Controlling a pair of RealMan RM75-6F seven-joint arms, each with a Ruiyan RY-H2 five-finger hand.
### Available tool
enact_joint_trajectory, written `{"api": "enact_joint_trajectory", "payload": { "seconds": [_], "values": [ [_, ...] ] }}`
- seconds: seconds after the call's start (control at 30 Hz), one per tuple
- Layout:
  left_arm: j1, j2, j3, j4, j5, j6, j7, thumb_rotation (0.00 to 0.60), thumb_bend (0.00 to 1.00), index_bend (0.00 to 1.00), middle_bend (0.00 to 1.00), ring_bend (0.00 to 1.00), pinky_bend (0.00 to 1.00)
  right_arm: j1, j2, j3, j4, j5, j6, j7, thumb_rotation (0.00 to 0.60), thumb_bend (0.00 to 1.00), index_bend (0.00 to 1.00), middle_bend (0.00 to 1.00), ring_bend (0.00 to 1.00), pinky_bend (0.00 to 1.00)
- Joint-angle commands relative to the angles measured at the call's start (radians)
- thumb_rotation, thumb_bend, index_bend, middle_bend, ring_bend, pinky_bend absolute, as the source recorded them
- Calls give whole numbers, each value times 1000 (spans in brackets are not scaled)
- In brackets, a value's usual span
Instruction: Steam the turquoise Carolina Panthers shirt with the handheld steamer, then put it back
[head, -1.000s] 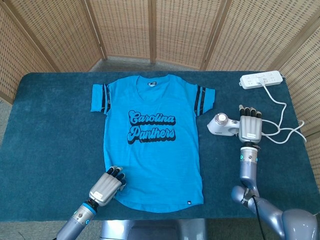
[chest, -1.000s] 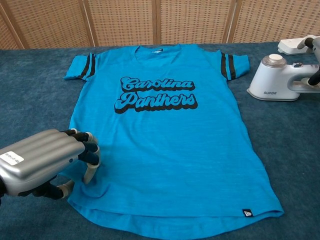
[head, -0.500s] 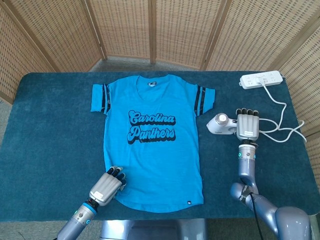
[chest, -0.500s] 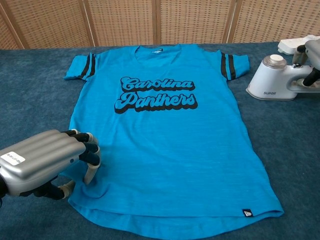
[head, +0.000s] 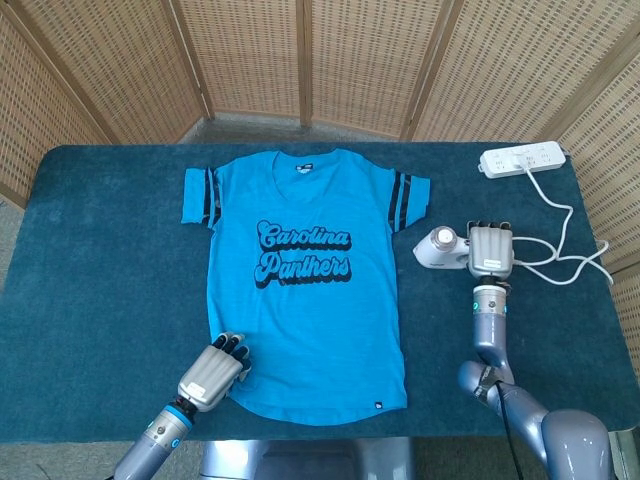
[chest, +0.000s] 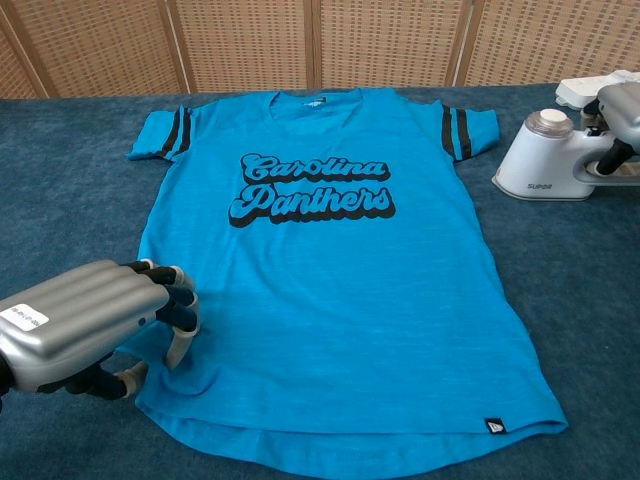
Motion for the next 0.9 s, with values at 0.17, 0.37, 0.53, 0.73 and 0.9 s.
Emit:
{"api": "enact_joint_trajectory", "payload": {
  "seconds": [0.17, 0.37, 0.53, 0.73, 0.9],
  "values": [
    [-1, -2, 0, 2, -5, -1, 0, 557, 473, 662, 355, 173, 167, 13, -11, 13, 32, -10, -8, 61, 600, 379, 592, 606, 588, 509],
    [-3, -6, 0, 6, -7, -2, 0, 553, 473, 662, 355, 173, 166, 10, -11, 15, 35, -26, -7, 126, 600, 379, 633, 641, 643, 567],
    [-2, -8, 1, 8, -8, 0, -1, 548, 473, 662, 355, 173, 167, 2, 2, 36, -6, -20, -14, 206, 600, 379, 656, 664, 666, 606],
    [-2, -9, 3, 9, -8, 3, -2, 551, 474, 662, 355, 173, 166, -13, 36, 75, -105, 13, -30, 276, 600, 379, 669, 676, 681, 626],
    [-3, -10, 5, 8, -5, 4, -2, 555, 473, 662, 355, 173, 166, -37, 87, 97, -231, 38, -19, 289, 600, 375, 670, 677, 685, 630]
  ]
}}
